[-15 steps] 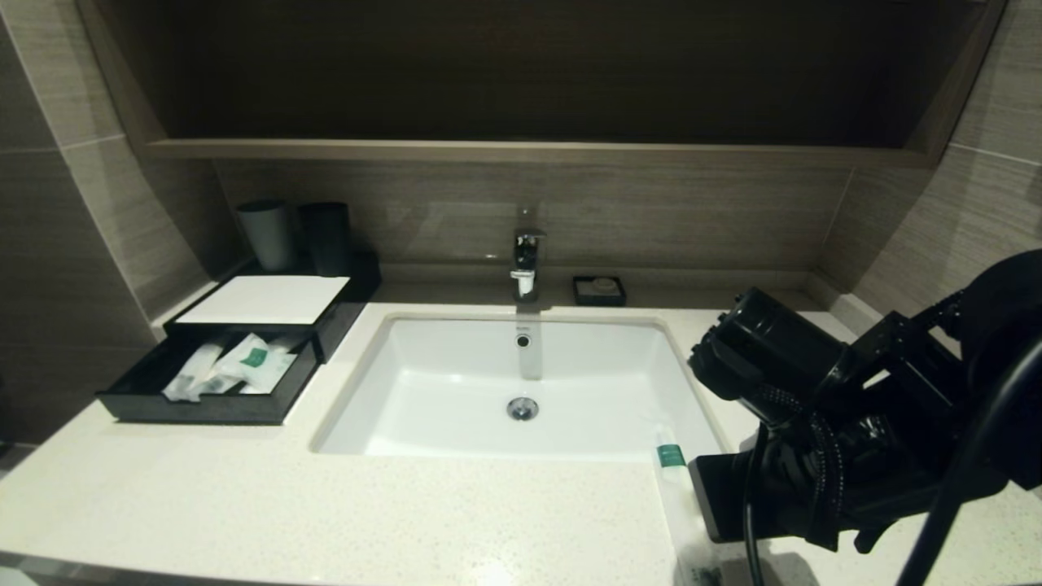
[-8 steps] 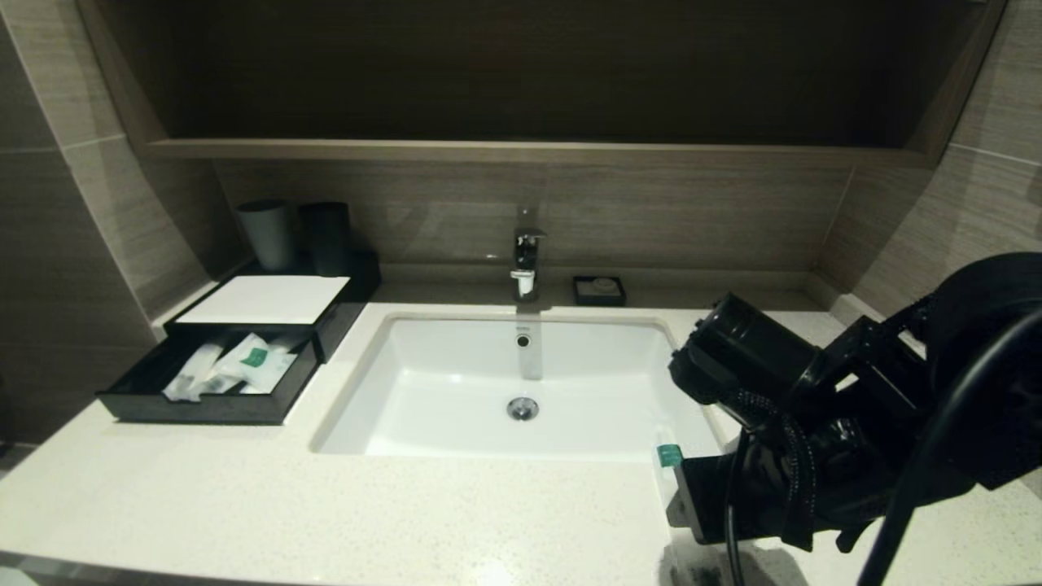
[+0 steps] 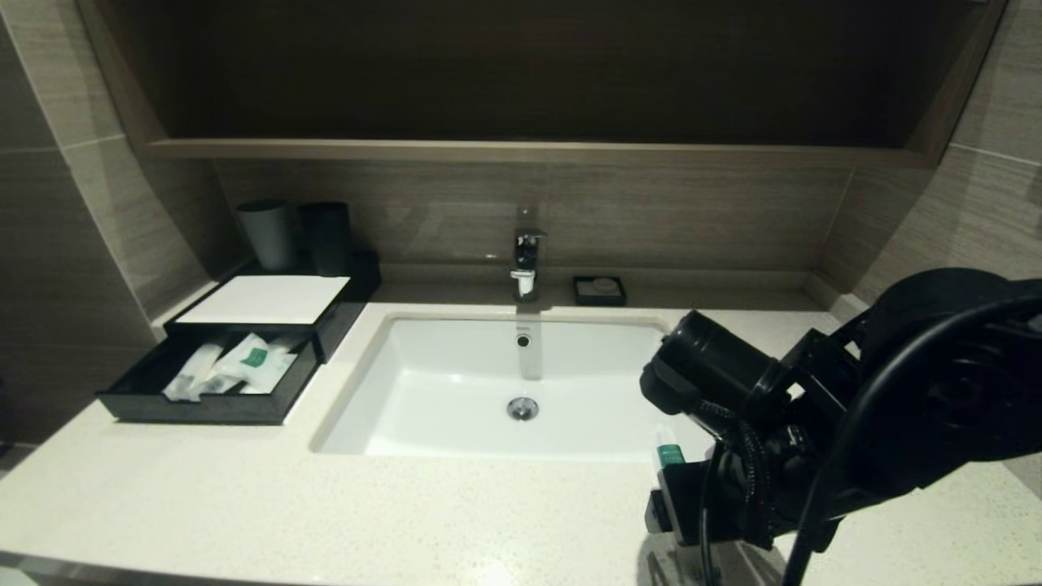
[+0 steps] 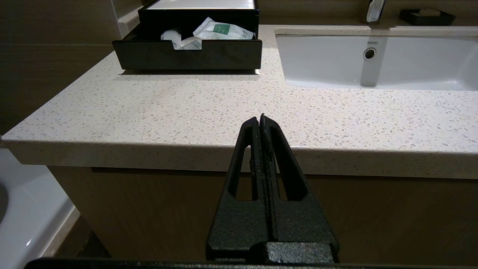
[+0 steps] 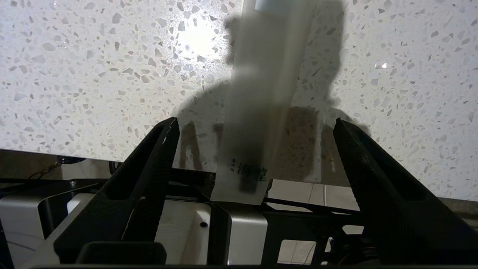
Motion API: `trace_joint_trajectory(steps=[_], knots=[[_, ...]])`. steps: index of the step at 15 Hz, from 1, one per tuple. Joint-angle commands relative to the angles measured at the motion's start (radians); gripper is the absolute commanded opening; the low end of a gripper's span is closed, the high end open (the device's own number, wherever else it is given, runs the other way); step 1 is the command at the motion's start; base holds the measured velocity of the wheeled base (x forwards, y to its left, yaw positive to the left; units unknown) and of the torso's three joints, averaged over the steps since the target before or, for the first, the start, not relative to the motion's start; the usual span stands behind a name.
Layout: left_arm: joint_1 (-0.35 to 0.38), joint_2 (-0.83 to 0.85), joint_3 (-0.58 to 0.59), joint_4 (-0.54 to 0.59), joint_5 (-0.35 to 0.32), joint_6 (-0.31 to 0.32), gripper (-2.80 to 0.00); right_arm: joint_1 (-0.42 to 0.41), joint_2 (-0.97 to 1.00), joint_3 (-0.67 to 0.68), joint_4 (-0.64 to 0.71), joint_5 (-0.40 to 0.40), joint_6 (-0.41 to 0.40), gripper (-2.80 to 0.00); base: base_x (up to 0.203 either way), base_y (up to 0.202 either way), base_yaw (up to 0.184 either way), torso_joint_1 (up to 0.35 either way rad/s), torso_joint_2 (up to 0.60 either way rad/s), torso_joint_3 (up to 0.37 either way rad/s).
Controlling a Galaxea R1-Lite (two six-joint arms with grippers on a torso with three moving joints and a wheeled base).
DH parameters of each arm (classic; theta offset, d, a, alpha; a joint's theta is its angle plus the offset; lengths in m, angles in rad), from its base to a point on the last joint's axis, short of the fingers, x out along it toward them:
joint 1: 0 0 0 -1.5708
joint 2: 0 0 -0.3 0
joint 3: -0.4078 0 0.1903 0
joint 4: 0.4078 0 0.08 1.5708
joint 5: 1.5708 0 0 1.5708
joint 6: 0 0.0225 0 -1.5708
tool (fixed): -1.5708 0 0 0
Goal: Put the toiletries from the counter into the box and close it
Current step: Pick up the bathroom toiletry
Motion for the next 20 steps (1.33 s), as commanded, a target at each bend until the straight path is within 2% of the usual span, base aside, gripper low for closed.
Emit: trace_joint_trajectory(steps=[1, 20], knots=[[0.000, 0.002, 0.020, 0.000, 0.000, 0.000, -2.80, 0.000, 0.014, 0.000, 0.005, -0.002, 0.005, 0.00, 0.000, 0.000, 0.000, 0.000, 0.00, 0.000], [0.000, 0.001, 0.020, 0.000, 0.000, 0.000, -2.80, -0.001, 0.025, -0.003, 0.045, -0.017, 0.040, 0.00, 0.000, 0.000, 0.000, 0.000, 0.00, 0.000]])
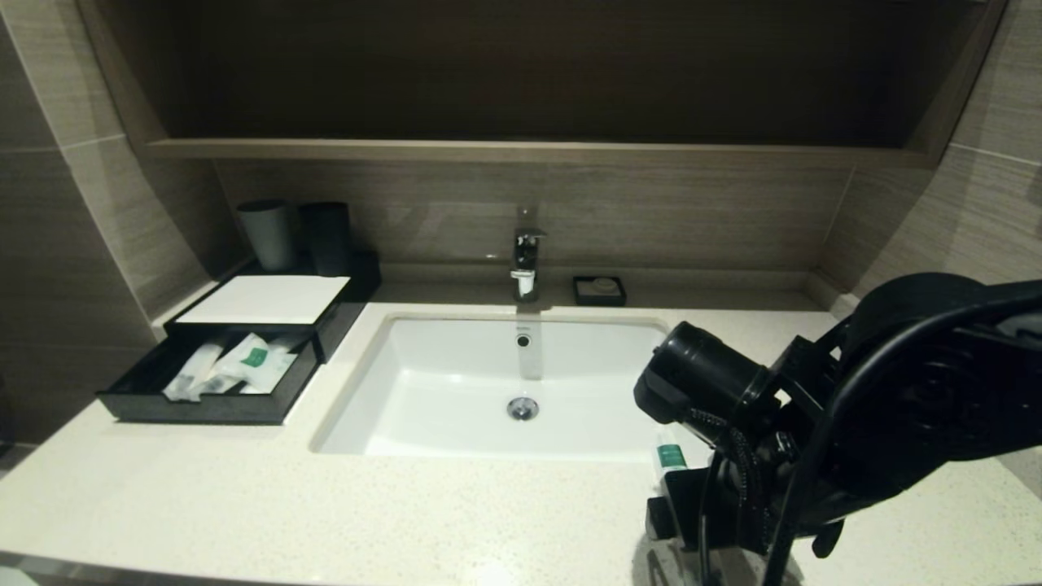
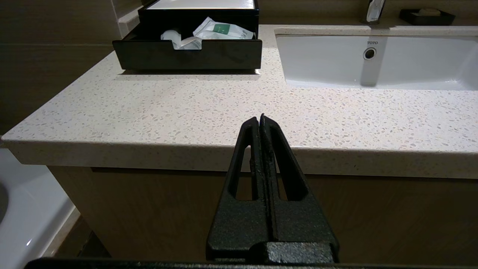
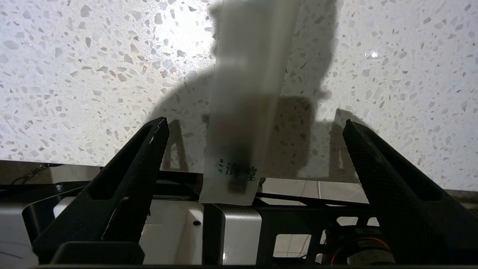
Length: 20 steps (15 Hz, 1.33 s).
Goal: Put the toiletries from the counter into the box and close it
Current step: Pick up the bathroom toiletry
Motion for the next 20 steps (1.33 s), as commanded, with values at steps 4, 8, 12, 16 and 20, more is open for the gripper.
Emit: trace_joint_trajectory(steps=[4, 8, 12, 16, 20], knots=[[0.000, 0.000, 0.020, -0.001, 0.000, 0.000, -2.80, 0.002, 0.017, 0.001, 0.004, 0.000, 0.020, 0.00, 0.000, 0.000, 0.000, 0.000, 0.00, 0.000], [0.000, 0.000, 0.020, -0.001, 0.000, 0.000, -2.80, 0.001, 0.017, 0.001, 0.003, 0.000, 0.020, 0.00, 0.000, 0.000, 0.000, 0.000, 0.00, 0.000], [0.000, 0.000, 0.020, -0.001, 0.001, 0.000, -2.80, 0.001, 0.017, 0.001, 0.001, 0.002, 0.024, 0.00, 0.000, 0.000, 0.000, 0.000, 0.00, 0.000], [0.000, 0.000, 0.020, -0.001, 0.000, 0.000, -2.80, 0.001, 0.017, 0.003, 0.000, 0.003, 0.024, 0.00, 0.000, 0.000, 0.000, 0.000, 0.00, 0.000], [0.000, 0.000, 0.020, -0.001, 0.000, 0.000, -2.80, 0.002, 0.022, 0.003, 0.000, 0.005, 0.024, 0.00, 0.000, 0.000, 0.000, 0.000, 0.00, 0.000]])
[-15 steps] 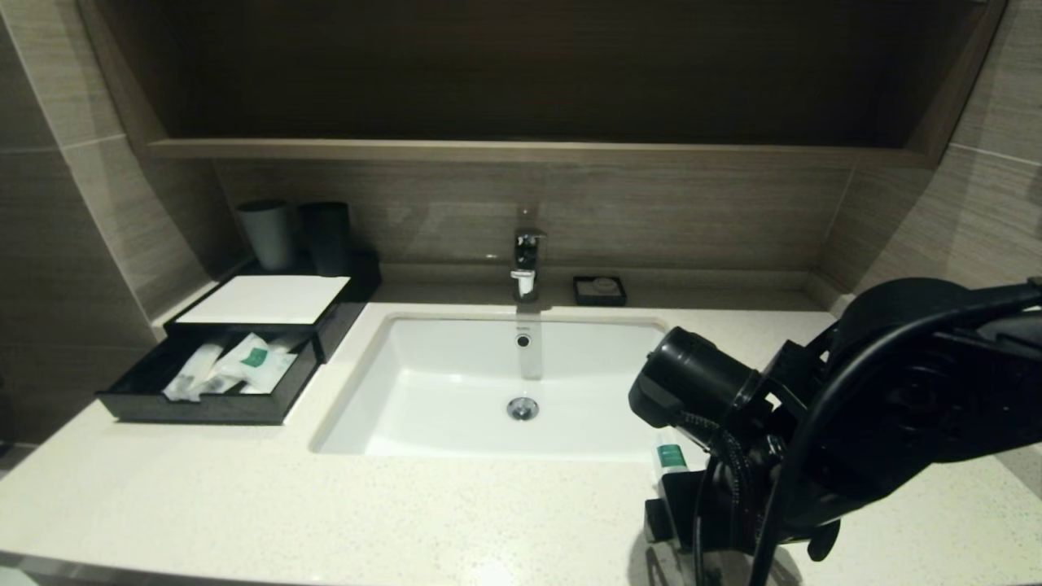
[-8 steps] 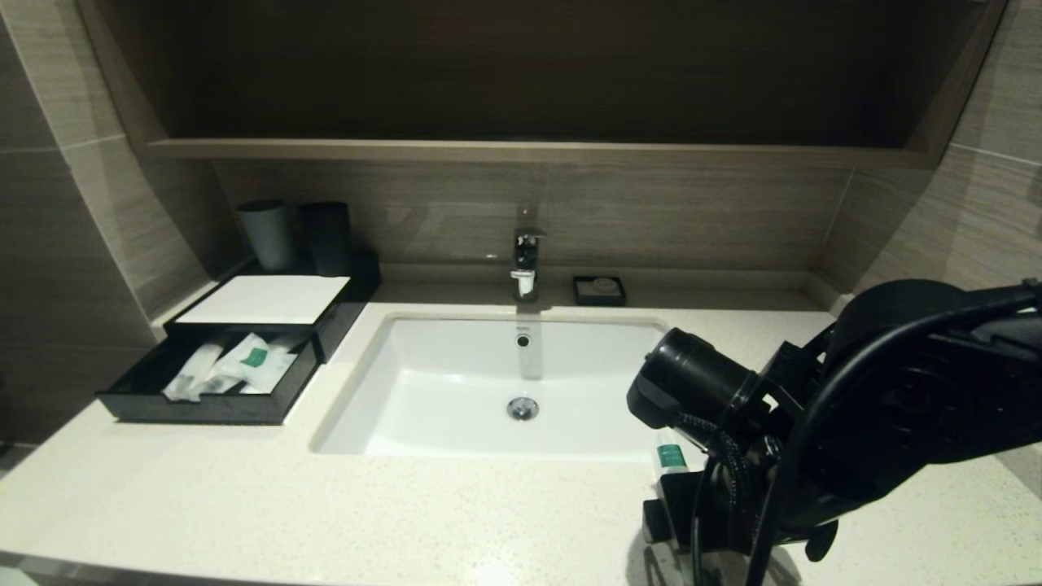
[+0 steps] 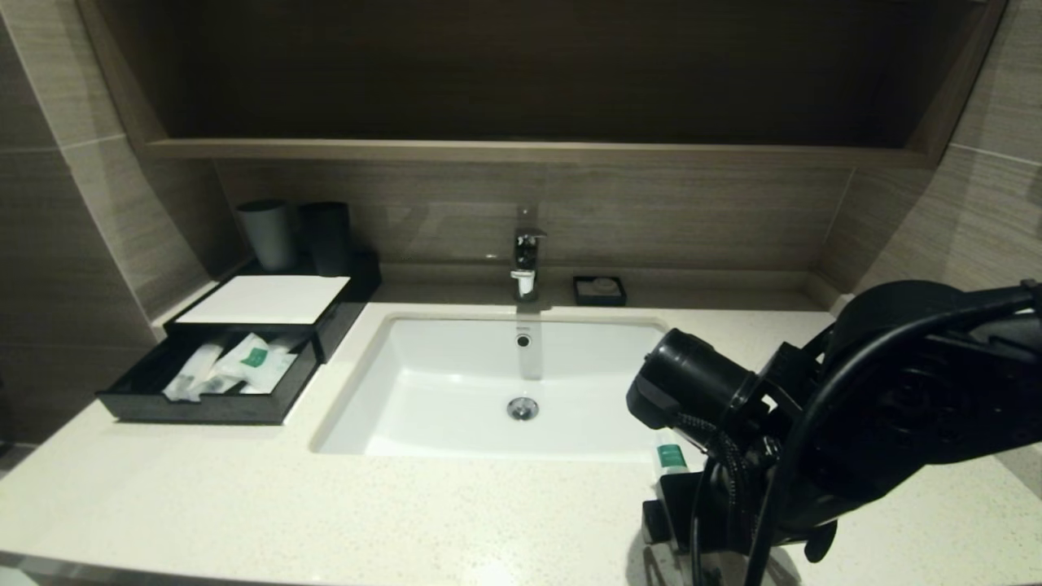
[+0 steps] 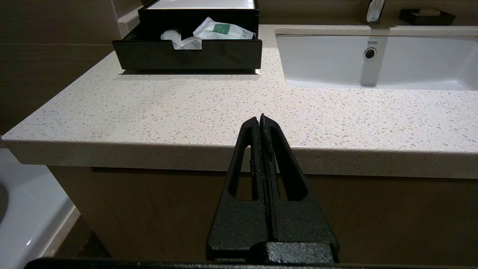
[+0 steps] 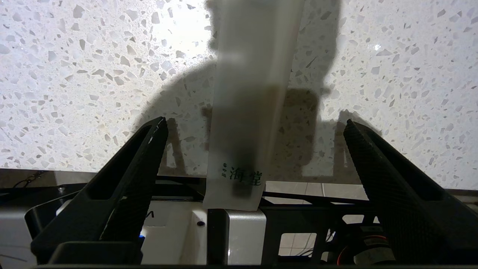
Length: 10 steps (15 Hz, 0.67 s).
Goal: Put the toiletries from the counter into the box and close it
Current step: Pick up the bathroom toiletry
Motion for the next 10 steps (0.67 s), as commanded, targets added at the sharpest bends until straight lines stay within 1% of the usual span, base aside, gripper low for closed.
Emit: trace_joint_trajectory(steps=[1, 10], knots=[[0.000, 0.000, 0.020, 0.000, 0.000, 0.000, -2.80, 0.000, 0.006, -0.001, 0.005, -0.001, 0.004, 0.00, 0.000, 0.000, 0.000, 0.000, 0.00, 0.000], [0.000, 0.000, 0.020, 0.000, 0.000, 0.000, -2.80, 0.000, 0.014, 0.000, 0.002, 0.000, 0.005, 0.00, 0.000, 0.000, 0.000, 0.000, 0.00, 0.000]])
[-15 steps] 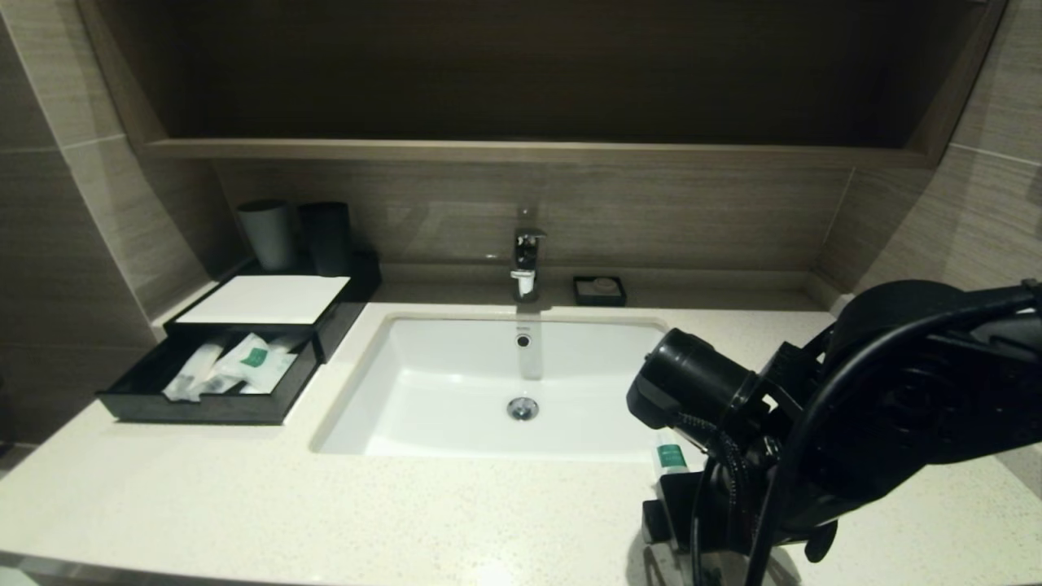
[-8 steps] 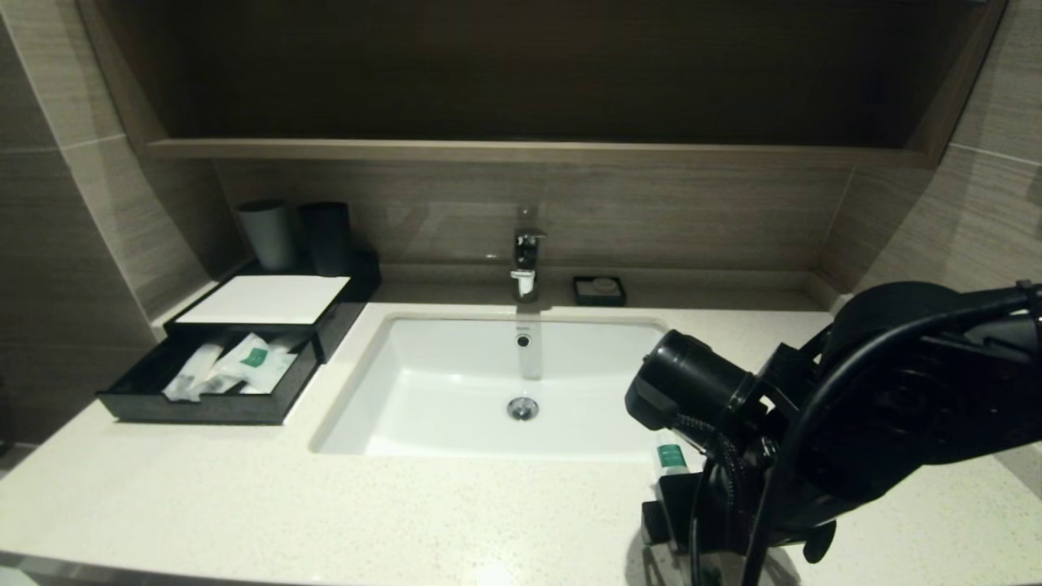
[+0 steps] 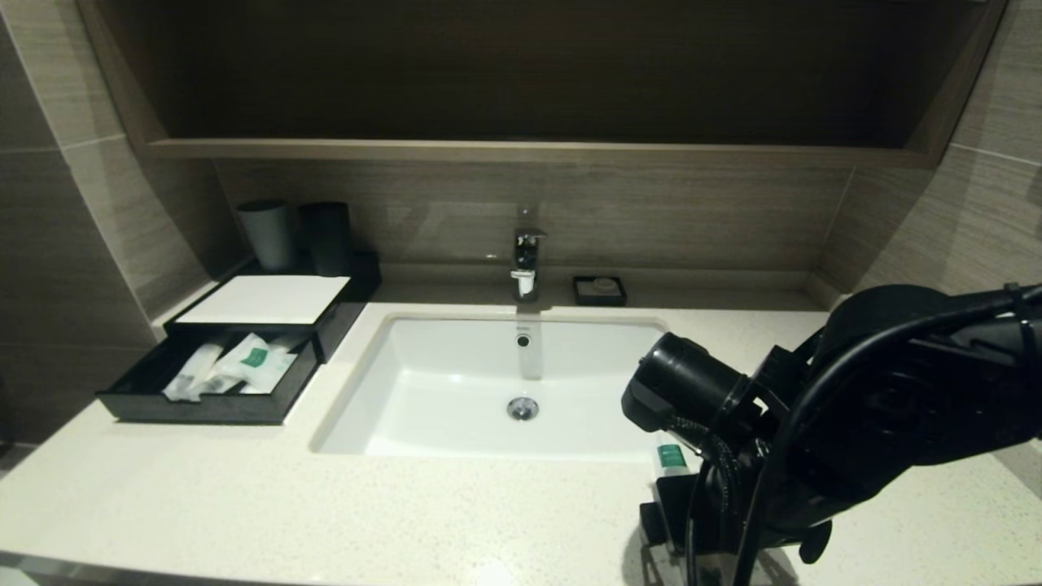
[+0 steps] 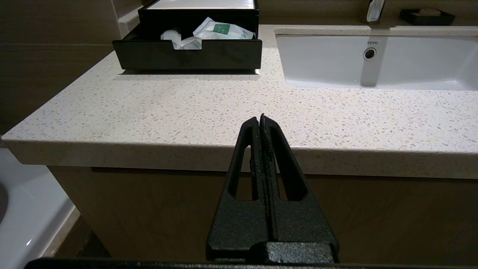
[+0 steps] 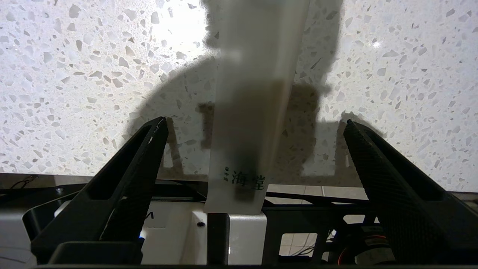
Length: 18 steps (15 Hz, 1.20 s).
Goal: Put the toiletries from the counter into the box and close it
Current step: Pick up the bathroom toiletry
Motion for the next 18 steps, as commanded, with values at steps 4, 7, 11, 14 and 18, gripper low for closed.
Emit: trace_joint_trajectory(steps=[4, 7, 11, 14, 18], knots=[[0.000, 0.000, 0.020, 0.000, 0.000, 0.000, -2.80, 0.001, 0.002, 0.000, 0.005, 0.001, 0.003, 0.00, 0.000, 0.000, 0.000, 0.000, 0.00, 0.000], [0.000, 0.001, 0.020, 0.000, 0.000, 0.000, -2.80, 0.001, 0.002, 0.000, 0.005, 0.013, 0.005, 0.00, 0.000, 0.000, 0.000, 0.000, 0.00, 0.000], [0.000, 0.000, 0.020, 0.000, 0.000, 0.000, -2.80, 0.001, 0.002, -0.001, 0.003, 0.018, 0.003, 0.00, 0.000, 0.000, 0.000, 0.000, 0.00, 0.000], [0.000, 0.001, 0.020, 0.000, 0.000, 0.000, -2.80, 0.001, 0.002, -0.003, 0.003, 0.034, 0.003, 0.00, 0.000, 0.000, 0.000, 0.000, 0.00, 0.000], [0.000, 0.002, 0.020, 0.000, 0.000, 0.000, -2.80, 0.001, 0.002, -0.004, 0.005, 0.034, 0.003, 0.00, 0.000, 0.000, 0.000, 0.000, 0.00, 0.000]])
